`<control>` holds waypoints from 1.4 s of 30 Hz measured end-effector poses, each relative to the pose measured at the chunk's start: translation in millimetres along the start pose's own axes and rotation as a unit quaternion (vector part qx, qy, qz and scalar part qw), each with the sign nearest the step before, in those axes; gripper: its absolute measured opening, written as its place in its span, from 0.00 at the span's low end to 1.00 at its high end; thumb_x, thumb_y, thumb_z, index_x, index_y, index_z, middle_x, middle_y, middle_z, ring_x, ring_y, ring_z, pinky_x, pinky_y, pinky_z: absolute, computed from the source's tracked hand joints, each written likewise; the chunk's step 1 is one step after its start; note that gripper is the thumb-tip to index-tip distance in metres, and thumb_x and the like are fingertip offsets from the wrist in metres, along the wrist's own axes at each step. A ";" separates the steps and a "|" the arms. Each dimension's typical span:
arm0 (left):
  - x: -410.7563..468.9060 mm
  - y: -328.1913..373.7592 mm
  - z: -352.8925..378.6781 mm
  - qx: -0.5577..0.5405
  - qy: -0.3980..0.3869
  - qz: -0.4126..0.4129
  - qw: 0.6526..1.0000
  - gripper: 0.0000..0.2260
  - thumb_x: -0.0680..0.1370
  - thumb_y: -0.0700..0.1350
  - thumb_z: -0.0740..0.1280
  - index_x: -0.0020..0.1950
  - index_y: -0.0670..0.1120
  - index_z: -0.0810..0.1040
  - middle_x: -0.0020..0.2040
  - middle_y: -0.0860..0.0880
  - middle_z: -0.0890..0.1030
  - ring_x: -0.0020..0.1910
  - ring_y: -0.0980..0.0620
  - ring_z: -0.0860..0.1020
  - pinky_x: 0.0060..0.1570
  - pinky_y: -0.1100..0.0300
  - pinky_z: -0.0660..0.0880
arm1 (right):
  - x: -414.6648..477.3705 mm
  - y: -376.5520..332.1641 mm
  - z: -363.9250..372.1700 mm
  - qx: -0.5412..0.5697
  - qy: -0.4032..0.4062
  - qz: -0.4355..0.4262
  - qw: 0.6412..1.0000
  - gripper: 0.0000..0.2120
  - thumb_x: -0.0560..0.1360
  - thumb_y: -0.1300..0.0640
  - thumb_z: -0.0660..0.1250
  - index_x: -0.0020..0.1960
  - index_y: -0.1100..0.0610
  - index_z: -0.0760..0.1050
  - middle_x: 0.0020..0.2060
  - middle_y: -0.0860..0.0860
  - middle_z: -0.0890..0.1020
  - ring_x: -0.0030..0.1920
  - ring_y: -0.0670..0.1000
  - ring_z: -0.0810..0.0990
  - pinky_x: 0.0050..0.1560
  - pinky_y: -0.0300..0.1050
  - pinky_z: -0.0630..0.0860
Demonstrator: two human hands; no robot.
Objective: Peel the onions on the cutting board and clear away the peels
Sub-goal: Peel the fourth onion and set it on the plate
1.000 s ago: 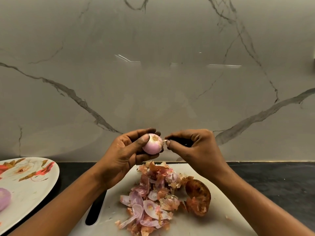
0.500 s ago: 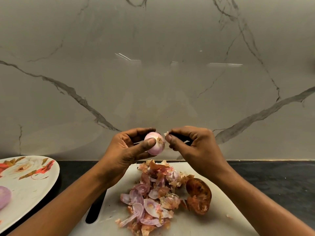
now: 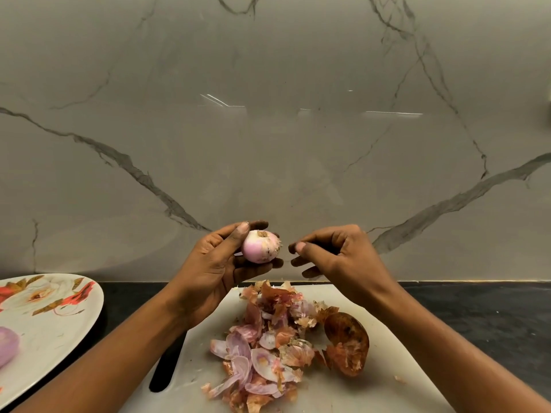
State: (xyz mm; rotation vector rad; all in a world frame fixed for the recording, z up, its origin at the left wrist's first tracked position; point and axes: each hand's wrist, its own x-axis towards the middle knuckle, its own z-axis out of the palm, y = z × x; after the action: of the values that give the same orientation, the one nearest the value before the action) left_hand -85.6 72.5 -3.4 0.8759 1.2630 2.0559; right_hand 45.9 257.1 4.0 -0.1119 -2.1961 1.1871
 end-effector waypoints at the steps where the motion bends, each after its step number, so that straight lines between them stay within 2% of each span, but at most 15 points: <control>1: -0.3 -0.7 1.2 0.003 0.006 -0.006 1.000 0.19 0.79 0.49 0.64 0.65 0.40 0.80 0.60 0.37 0.85 0.53 0.31 0.86 0.45 0.54 0.87 | -0.3 1.2 0.9 -0.008 0.003 -0.007 1.000 0.06 0.80 0.59 0.72 0.48 0.56 0.88 0.42 0.50 0.89 0.44 0.47 0.88 0.43 0.43 0.86; 3: 0.2 -2.5 1.9 0.005 0.019 -0.012 1.000 0.19 0.79 0.50 0.65 0.64 0.40 0.81 0.59 0.38 0.86 0.52 0.31 0.86 0.45 0.53 0.87 | -1.5 3.1 3.1 -0.031 0.004 -0.014 0.999 0.04 0.79 0.57 0.75 0.50 0.56 0.88 0.43 0.49 0.89 0.44 0.48 0.88 0.45 0.45 0.87; 5: 0.9 -3.3 1.8 0.001 0.028 -0.017 0.999 0.19 0.79 0.50 0.65 0.63 0.40 0.82 0.58 0.37 0.86 0.52 0.31 0.86 0.45 0.54 0.87 | -2.0 4.2 4.1 -0.042 -0.002 -0.024 0.999 0.06 0.78 0.62 0.75 0.52 0.53 0.88 0.47 0.47 0.89 0.47 0.47 0.88 0.49 0.44 0.87; 8: 1.4 -2.0 -0.3 -0.022 0.014 -0.022 0.999 0.20 0.80 0.50 0.65 0.65 0.39 0.81 0.60 0.35 0.85 0.54 0.30 0.85 0.48 0.54 0.86 | -0.7 4.9 3.5 -0.043 0.001 -0.037 0.998 0.14 0.78 0.71 0.70 0.47 0.53 0.86 0.49 0.49 0.88 0.50 0.48 0.88 0.50 0.44 0.86; 10: 0.9 -0.3 -3.5 -0.050 -0.013 -0.021 0.998 0.18 0.82 0.47 0.67 0.67 0.37 0.80 0.63 0.33 0.83 0.58 0.28 0.84 0.53 0.52 0.85 | 0.5 4.5 3.3 -0.027 0.003 -0.034 0.999 0.16 0.79 0.72 0.67 0.45 0.55 0.86 0.50 0.50 0.88 0.50 0.49 0.88 0.48 0.44 0.87; 14: 0.8 -0.2 -6.0 -0.038 -0.049 -0.026 0.998 0.17 0.80 0.40 0.71 0.68 0.38 0.80 0.64 0.34 0.83 0.60 0.29 0.83 0.56 0.50 0.84 | -0.2 4.8 3.4 -0.032 0.012 -0.044 0.998 0.08 0.81 0.60 0.71 0.57 0.54 0.87 0.49 0.47 0.89 0.48 0.46 0.88 0.48 0.44 0.87; 16: -0.1 -1.0 -2.4 0.005 -0.038 -0.016 0.999 0.18 0.79 0.41 0.70 0.68 0.39 0.79 0.62 0.36 0.84 0.59 0.33 0.85 0.54 0.52 0.85 | -2.7 4.0 4.3 -0.057 0.005 -0.070 0.996 0.14 0.78 0.52 0.75 0.63 0.52 0.85 0.53 0.44 0.88 0.51 0.43 0.87 0.49 0.41 0.85; 18: -1.3 -2.3 1.5 0.047 -0.029 0.002 0.998 0.19 0.77 0.43 0.70 0.67 0.40 0.80 0.60 0.38 0.86 0.57 0.38 0.86 0.51 0.56 0.85 | -5.8 3.0 6.5 -0.066 -0.010 -0.101 0.993 0.20 0.76 0.52 0.78 0.67 0.51 0.83 0.56 0.43 0.87 0.54 0.40 0.86 0.52 0.38 0.84; 21: -2.7 -4.2 5.1 0.084 -0.017 0.017 0.996 0.17 0.76 0.44 0.70 0.64 0.41 0.82 0.58 0.41 0.87 0.56 0.43 0.87 0.47 0.60 0.85 | -9.0 1.3 9.3 -0.051 -0.018 -0.129 0.990 0.18 0.75 0.55 0.79 0.64 0.51 0.84 0.53 0.43 0.88 0.51 0.40 0.88 0.51 0.40 0.85; 24: -4.0 -5.5 6.3 0.110 -0.013 0.023 0.994 0.16 0.75 0.45 0.71 0.61 0.43 0.84 0.55 0.43 0.88 0.53 0.43 0.88 0.45 0.60 0.84 | -9.8 0.0 8.4 -0.060 -0.030 -0.134 0.989 0.16 0.76 0.54 0.78 0.63 0.53 0.85 0.50 0.44 0.89 0.47 0.42 0.88 0.48 0.43 0.86; 28: -4.6 -4.8 5.3 0.118 -0.016 0.013 0.993 0.17 0.75 0.46 0.70 0.62 0.43 0.84 0.55 0.41 0.88 0.50 0.36 0.87 0.47 0.56 0.85 | -5.1 2.3 2.4 -0.070 -0.034 -0.127 0.989 0.11 0.79 0.55 0.74 0.60 0.55 0.86 0.46 0.46 0.90 0.43 0.47 0.89 0.42 0.48 0.87; 32: -4.7 -3.4 5.0 0.114 -0.016 0.009 0.993 0.18 0.75 0.46 0.71 0.64 0.42 0.83 0.55 0.40 0.87 0.50 0.33 0.87 0.48 0.55 0.86 | -4.0 5.6 1.9 -0.073 -0.016 -0.131 0.989 0.10 0.80 0.59 0.73 0.60 0.56 0.86 0.48 0.45 0.89 0.46 0.43 0.88 0.45 0.43 0.86; 35: -4.1 -2.5 3.2 0.118 -0.018 0.016 0.993 0.17 0.76 0.46 0.71 0.63 0.42 0.83 0.55 0.40 0.87 0.51 0.34 0.87 0.48 0.55 0.86 | -6.3 3.0 5.9 -0.059 -0.023 -0.137 0.989 0.12 0.79 0.54 0.75 0.62 0.55 0.86 0.50 0.46 0.89 0.48 0.44 0.89 0.47 0.47 0.87; 39: -4.5 -7.2 3.6 0.150 -0.020 0.018 0.988 0.18 0.74 0.47 0.72 0.62 0.42 0.84 0.54 0.43 0.88 0.52 0.41 0.88 0.46 0.54 0.86 | -10.2 -1.4 6.6 -0.092 -0.035 -0.165 0.981 0.18 0.78 0.42 0.71 0.57 0.53 0.88 0.42 0.47 0.89 0.40 0.49 0.87 0.36 0.53 0.84; 42: -4.0 -8.8 2.9 0.162 -0.019 0.016 0.987 0.19 0.74 0.47 0.72 0.63 0.42 0.84 0.55 0.44 0.88 0.52 0.40 0.88 0.47 0.52 0.86 | -10.0 0.3 4.2 -0.126 -0.044 -0.188 0.973 0.19 0.79 0.42 0.69 0.58 0.55 0.88 0.41 0.47 0.89 0.36 0.47 0.85 0.32 0.46 0.82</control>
State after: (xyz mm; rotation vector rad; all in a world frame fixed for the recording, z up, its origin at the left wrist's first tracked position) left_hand -79.7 74.6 -11.4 1.0789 1.5988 1.8754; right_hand 51.4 250.7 -2.7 0.2473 -2.3051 0.7152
